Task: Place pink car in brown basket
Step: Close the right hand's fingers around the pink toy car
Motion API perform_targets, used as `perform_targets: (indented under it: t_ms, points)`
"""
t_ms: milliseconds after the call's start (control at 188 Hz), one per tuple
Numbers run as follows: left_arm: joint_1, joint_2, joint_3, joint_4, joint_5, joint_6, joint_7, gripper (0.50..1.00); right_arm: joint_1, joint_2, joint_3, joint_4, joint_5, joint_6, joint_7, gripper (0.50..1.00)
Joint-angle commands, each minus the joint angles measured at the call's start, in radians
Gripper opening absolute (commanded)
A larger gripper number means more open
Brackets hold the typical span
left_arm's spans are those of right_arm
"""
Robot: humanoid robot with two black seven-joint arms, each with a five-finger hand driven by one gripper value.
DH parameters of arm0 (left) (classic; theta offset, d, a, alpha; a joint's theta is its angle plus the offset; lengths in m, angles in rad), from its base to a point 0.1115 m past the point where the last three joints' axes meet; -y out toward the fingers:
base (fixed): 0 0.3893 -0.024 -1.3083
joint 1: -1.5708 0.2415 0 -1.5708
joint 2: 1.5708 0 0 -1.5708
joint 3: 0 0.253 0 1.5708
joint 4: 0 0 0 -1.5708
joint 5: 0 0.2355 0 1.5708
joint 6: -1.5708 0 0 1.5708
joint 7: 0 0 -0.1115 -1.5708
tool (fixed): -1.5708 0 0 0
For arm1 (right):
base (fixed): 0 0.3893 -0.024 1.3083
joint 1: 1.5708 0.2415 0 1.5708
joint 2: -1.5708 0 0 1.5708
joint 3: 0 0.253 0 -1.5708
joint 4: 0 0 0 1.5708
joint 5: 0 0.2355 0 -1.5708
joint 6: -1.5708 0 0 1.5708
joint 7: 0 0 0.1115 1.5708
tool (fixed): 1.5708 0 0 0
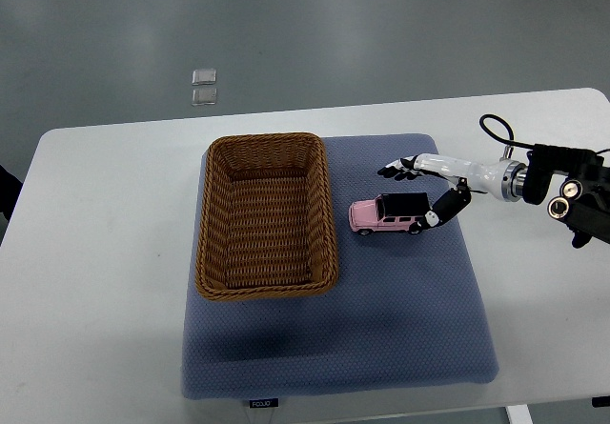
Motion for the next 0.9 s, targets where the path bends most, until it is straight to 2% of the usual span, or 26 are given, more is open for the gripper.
perform_targets:
  t_ms: [0,277,432,618,730,752,810,896]
  points:
    - [0.000,0.000,0.000,0.000,0.000,0.000,0.000,1.000,-0.006,0.023,-0.003,-0.029,-0.024,-0.014,0.002,0.909]
    - [0.000,0.000,-0.002,0.000,0.000,0.000,0.000,1.000,-0.015,0.059,-0.003,-0.049,-0.038,-0.022,0.007,0.905]
    - [0.000,0.000,-0.003,0.002,0.000,0.000,0.000,1.000,-0.024,0.068,-0.020,-0.052,-0.039,-0.033,0.010,0.864]
    - [-0.001,0.000,-0.003,0.002,0.000,0.000,0.000,1.000,-0.024,0.069,-0.025,-0.057,-0.046,-0.047,0.012,0.852]
    - [-0.001,0.000,-0.003,0.002,0.000,0.000,0.000,1.000,-0.024,0.069,-0.025,-0.059,-0.052,-0.050,0.012,0.772]
    - [0.000,0.000,-0.003,0.002,0.000,0.000,0.000,1.000,-0.022,0.069,-0.025,-0.059,-0.053,-0.051,0.012,0.748]
    - [0.000,0.000,-0.003,0.002,0.000,0.000,0.000,1.000,-0.019,0.069,-0.025,-0.059,-0.053,-0.054,0.012,0.642]
    - [0.000,0.000,-0.005,0.002,0.000,0.000,0.000,1.000,-0.015,0.068,-0.025,-0.060,-0.055,-0.077,0.012,0.564]
